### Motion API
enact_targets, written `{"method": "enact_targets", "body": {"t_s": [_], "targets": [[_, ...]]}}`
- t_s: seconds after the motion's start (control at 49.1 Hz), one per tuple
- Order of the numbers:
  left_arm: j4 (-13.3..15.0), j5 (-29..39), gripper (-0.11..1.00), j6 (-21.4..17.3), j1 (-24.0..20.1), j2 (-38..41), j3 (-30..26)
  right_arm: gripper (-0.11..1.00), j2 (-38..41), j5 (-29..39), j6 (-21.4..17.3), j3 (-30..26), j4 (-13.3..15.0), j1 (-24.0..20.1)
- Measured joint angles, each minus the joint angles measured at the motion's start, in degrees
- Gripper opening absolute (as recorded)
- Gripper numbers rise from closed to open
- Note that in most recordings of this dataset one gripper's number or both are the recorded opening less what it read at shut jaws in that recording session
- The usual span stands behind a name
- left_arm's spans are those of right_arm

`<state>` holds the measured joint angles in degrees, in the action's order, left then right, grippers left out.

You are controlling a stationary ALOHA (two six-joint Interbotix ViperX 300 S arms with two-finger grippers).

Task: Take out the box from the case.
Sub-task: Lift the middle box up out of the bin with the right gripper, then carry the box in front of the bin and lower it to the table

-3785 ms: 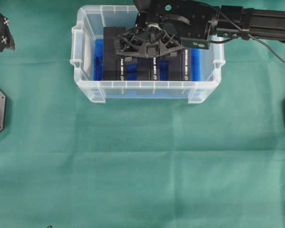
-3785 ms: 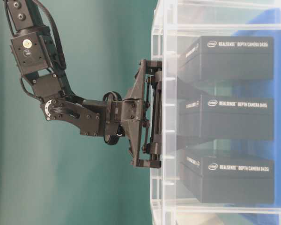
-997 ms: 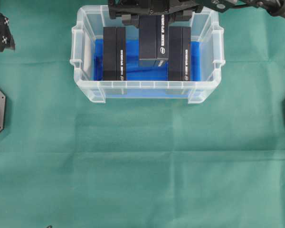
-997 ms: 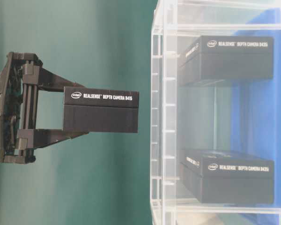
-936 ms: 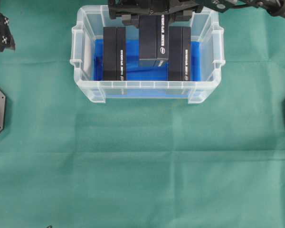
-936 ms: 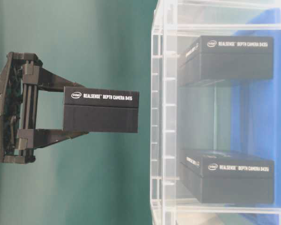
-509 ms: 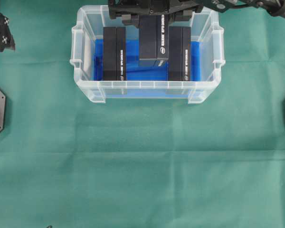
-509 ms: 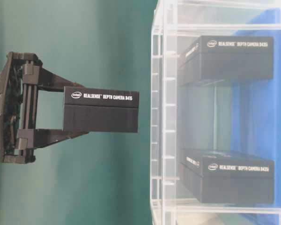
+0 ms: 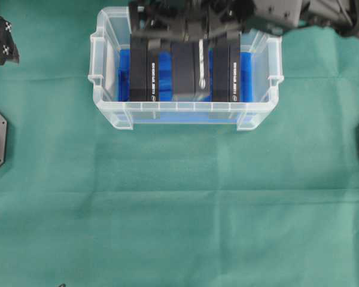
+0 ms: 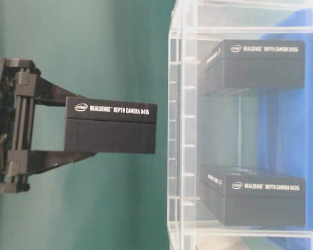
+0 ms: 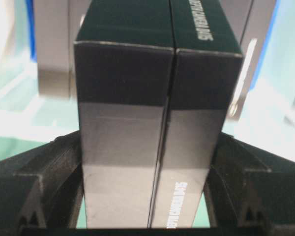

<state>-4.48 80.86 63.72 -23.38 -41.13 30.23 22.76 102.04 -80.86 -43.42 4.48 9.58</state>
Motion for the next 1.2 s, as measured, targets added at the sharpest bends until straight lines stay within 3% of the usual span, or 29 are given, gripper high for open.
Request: {"method": "enact_targets", "body": {"t_s": [0.509, 0.977, 1.201], "targets": [[0.0, 0.09, 0.9, -0.26, 0.0, 0.0, 0.0, 0.67, 0.0, 0.26, -10.46, 0.0, 2.2, -12.22], [0.09, 0.09, 0.9, -0.26, 0.0, -0.35, 0.0, 0.67, -0.09, 1.05, -24.17, 0.0, 2.46, -23.12], [0.0, 0.09, 0.9, -0.26, 0.0, -0.26, 0.0, 0.67, 0.0, 1.05, -25.14, 0.0, 2.46, -24.35]]}}
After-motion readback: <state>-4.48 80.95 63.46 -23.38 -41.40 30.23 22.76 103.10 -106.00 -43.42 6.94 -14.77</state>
